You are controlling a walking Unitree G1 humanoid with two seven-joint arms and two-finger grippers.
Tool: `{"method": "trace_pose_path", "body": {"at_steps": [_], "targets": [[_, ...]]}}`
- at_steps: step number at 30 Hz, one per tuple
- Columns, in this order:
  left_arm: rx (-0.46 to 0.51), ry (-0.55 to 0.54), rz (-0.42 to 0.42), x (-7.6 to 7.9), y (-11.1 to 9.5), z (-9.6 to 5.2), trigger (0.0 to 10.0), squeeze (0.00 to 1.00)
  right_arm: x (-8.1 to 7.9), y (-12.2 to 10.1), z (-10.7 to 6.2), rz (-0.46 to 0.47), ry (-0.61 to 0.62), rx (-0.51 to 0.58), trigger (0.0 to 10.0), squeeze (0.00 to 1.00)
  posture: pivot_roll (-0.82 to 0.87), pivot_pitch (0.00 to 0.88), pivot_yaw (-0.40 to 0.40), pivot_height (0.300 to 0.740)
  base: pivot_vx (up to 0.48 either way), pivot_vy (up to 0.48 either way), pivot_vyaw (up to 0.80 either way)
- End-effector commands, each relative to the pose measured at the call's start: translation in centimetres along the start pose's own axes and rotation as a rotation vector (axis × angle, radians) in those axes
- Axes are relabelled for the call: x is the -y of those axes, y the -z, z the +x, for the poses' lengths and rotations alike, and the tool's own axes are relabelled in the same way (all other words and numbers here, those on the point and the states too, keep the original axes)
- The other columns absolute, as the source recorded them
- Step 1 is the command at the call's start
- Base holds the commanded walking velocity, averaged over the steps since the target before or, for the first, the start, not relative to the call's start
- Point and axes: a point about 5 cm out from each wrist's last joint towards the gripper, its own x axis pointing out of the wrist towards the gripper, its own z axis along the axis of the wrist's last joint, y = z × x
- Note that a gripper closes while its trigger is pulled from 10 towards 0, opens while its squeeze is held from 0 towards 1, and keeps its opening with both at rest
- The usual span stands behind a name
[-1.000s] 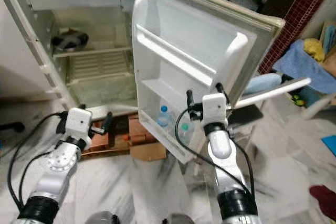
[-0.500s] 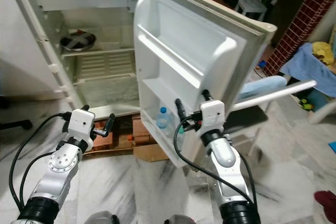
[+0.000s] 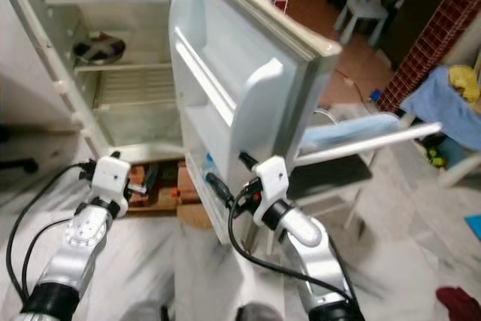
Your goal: Restocking fridge
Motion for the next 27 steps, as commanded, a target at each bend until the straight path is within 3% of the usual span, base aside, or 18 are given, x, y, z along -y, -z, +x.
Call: {"method": "trace_pose_path", "body": {"at_steps": [1, 4, 8, 10, 11, 14, 16, 18, 20, 23, 24, 27], "targets": [[0.0, 0.03, 0.006, 0.9, -0.1, 0.2, 10.0, 0.0, 0.3, 0.7, -1.2, 0.006, -0.033, -0.062, 10.0, 0.0, -0.02, 0.0, -0.049, 0.74, 0.0, -0.345, 0.0], [0.0, 0.029, 0.009, 0.9, -0.1, 0.2, 10.0, 0.0, 0.2, 1.2, -1.4, -0.012, -0.064, -0.104, 10.0, 0.0, -0.02, 0.0, -0.049, 0.74, 0.0, -0.345, 0.0], [0.0, 0.025, -0.003, 0.8, -0.1, 0.2, 10.0, 0.0, -0.3, 2.1, -2.3, 0.029, -0.191, -0.214, 10.0, 0.0, -0.02, 0.0, -0.049, 0.74, 0.0, 0.0, 0.0], [-0.007, 0.024, -0.007, 0.8, 0.0, 0.2, 10.0, 0.0, 0.2, 3.4, -3.5, -0.02, -0.217, -0.341, 10.0, 0.0, -0.01, 0.0, -0.049, 0.74, 0.0, 0.0, 0.0], [-0.007, 0.024, -0.007, 0.8, 0.0, 0.2, 10.0, 0.0, 0.2, 3.4, -3.5, -0.02, -0.217, -0.341, 10.0, 0.0, -0.01, 0.0, -0.049, 0.74, 0.0, 0.0, 0.0], [-0.016, 0.02, -0.005, 0.7, 0.1, 0.2, 10.0, 0.0, 1.9, 4.3, -3.9, -0.138, -0.127, -0.4, 10.0, 0.0, -0.01, 0.0, -0.049, 0.74, 0.0, 0.0, 0.0], [-0.061, -0.001, -0.019, 0.4, 0.6, 0.0, 10.0, 0.0, 4.2, 3.1, -2.7, -0.216, 0.068, -0.313, 10.0, 0.0, 0.0, 0.0, -0.045, 0.74, 0.0, 0.0, 0.0], [-0.084, -0.013, -0.033, 0.2, 0.9, -0.3, 10.0, 0.0, 5.0, 2.3, -2.2, -0.233, 0.137, -0.274, 10.0, 0.0, 0.0, 0.0, -0.044, 0.74, 0.0, 0.0, 0.0], [-0.142, -0.019, -0.107, 0.0, 1.7, -0.9, 10.0, 0.0, 6.1, 0.2, -1.1, -0.278, 0.256, -0.174, 10.0, 0.0, 0.0, 0.0, -0.043, 0.74, 0.0, 0.0, 0.0], [-0.181, 0.004, -0.178, 0.3, 2.4, -1.7, 10.0, 0.0, 6.7, -1.6, 0.0, -0.272, 0.32, -0.093, 10.0, 0.0, 0.02, 0.0, -0.048, 0.74, 0.0, 0.0, 0.0], [-0.205, 0.038, -0.184, 0.7, 2.7, -2.2, 10.0, 0.0, 6.9, -2.8, 1.1, -0.259, 0.356, -0.02, 10.0, 0.0, 0.03, 0.0, -0.05, 0.74, 0.0, 0.0, 0.0], [-0.22, 0.073, -0.187, 1.1, 2.7, -2.4, 10.0, 0.0, 6.8, -3.8, 2.6, -0.317, 0.385, 0.038, 10.0, 0.0, 0.03, 0.0, -0.052, 0.74, 0.0, 0.0, 0.8]]}}
